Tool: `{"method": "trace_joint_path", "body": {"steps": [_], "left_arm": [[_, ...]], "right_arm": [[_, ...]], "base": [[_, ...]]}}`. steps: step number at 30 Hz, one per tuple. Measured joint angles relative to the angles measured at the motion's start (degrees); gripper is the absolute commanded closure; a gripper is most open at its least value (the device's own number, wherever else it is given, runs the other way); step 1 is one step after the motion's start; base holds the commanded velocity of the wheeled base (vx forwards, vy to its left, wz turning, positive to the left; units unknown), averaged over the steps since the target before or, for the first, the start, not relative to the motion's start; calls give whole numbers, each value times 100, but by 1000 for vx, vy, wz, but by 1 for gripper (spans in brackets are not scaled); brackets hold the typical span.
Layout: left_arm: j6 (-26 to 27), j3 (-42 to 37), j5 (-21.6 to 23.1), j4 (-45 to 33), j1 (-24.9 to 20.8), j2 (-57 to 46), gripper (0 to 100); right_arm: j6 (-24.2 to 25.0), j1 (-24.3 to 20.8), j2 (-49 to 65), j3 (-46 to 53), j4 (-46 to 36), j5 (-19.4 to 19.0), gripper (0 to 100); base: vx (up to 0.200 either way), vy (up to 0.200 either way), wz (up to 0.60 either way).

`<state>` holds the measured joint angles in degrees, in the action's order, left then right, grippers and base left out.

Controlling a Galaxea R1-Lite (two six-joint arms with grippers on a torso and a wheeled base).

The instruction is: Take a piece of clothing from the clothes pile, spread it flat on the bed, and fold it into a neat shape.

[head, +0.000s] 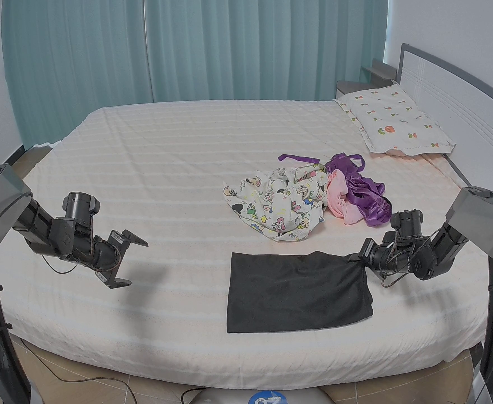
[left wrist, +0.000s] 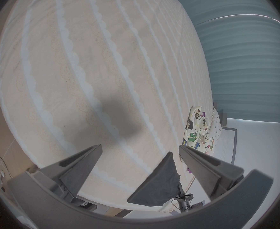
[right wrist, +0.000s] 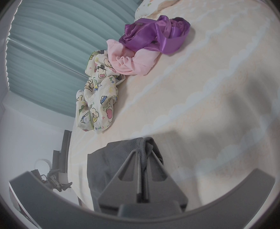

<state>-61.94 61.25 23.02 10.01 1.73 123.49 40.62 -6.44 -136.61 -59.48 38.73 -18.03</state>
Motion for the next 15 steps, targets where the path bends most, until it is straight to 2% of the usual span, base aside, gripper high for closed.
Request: {"method": "trace_joint_path", "body": {"steps": [3, 4, 15], "left_arm": [[0, 0, 0, 0, 0, 2, 0], [0, 0, 0, 0, 0, 2, 0], [0, 0, 0, -2, 0, 5, 0]], "right_arm": [[-167, -4, -27, 11, 9, 241, 100], [-204, -9, -46, 11, 44, 330, 0], [-301, 7, -55, 247, 645, 475, 0]], "base": [[0, 0, 0], [0, 0, 0], [0, 0, 0]]}}
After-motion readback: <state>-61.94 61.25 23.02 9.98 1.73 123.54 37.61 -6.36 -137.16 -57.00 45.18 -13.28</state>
